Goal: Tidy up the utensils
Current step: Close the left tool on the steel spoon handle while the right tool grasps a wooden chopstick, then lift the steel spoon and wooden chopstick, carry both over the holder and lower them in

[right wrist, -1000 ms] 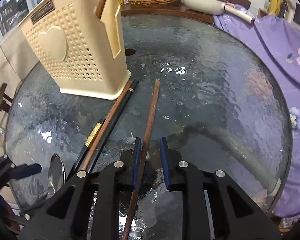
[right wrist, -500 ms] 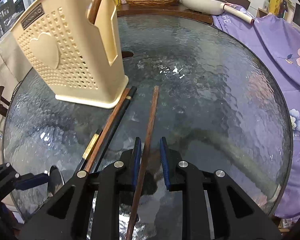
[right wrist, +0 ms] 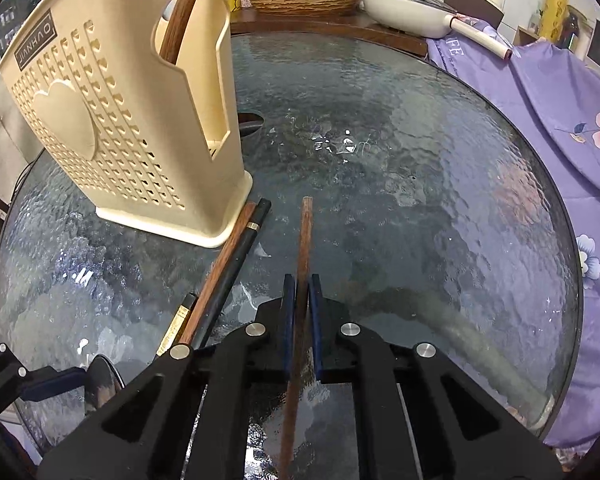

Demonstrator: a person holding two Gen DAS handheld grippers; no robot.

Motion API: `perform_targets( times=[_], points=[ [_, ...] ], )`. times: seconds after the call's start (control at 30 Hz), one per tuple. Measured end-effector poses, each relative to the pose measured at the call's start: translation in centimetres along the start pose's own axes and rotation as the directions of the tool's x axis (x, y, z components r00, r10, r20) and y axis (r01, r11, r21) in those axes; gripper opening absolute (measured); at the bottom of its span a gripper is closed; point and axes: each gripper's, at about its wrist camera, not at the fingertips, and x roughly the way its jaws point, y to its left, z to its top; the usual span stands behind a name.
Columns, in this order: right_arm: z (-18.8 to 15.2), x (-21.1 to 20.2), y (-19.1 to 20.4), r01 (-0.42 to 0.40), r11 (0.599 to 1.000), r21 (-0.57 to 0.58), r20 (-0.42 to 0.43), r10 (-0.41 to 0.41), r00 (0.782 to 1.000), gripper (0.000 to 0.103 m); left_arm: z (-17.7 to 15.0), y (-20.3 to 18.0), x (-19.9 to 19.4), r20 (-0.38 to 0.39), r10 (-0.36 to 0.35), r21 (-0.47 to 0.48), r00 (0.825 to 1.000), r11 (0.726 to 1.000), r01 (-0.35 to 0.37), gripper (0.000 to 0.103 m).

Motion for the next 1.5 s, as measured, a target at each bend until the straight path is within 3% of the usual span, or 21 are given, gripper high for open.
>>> perform_targets(
  times=[0.2,0.47,0.7,0.87,1.5],
  points=[
    [-0.2,-0.1,-0.7,-0.037,0.999,0.035,0.025,0.037,0.999,0.007,0.7,1.5,-1.9,0.065,0.01,-0.037,0.998,0.999,-0.007,0.036],
    [-0.5,-3.8,-1.7,-0.084,0.993,0.077,0.164,0.07,0.984,0.007,2.0,3.3,-5.5,0.207,0.046,-0.086,0.977,0.996,-0.028,0.036],
    [-0.6,-9.6,-3.0,-0.177,0.979,0.099,0.319,0.137,0.938,0.007,3.5,3.5,-7.6,0.31,0.083,-0.118,0.947,0.992,-0.048,0.036],
    [-0.7,-12.7,-3.9,-0.258,0.961,0.101,0.38,0.203,0.902,0.007,4.2,3.4,-8.8,0.348,0.092,-0.126,0.933,0.991,-0.05,0.036],
    [-0.1,-19.7,-3.1,-0.264,0.964,0.025,0.506,0.215,0.835,0.007,7.0,3.6,-11.2,0.476,0.07,-0.142,0.877,0.99,-0.002,0.036]
  ],
)
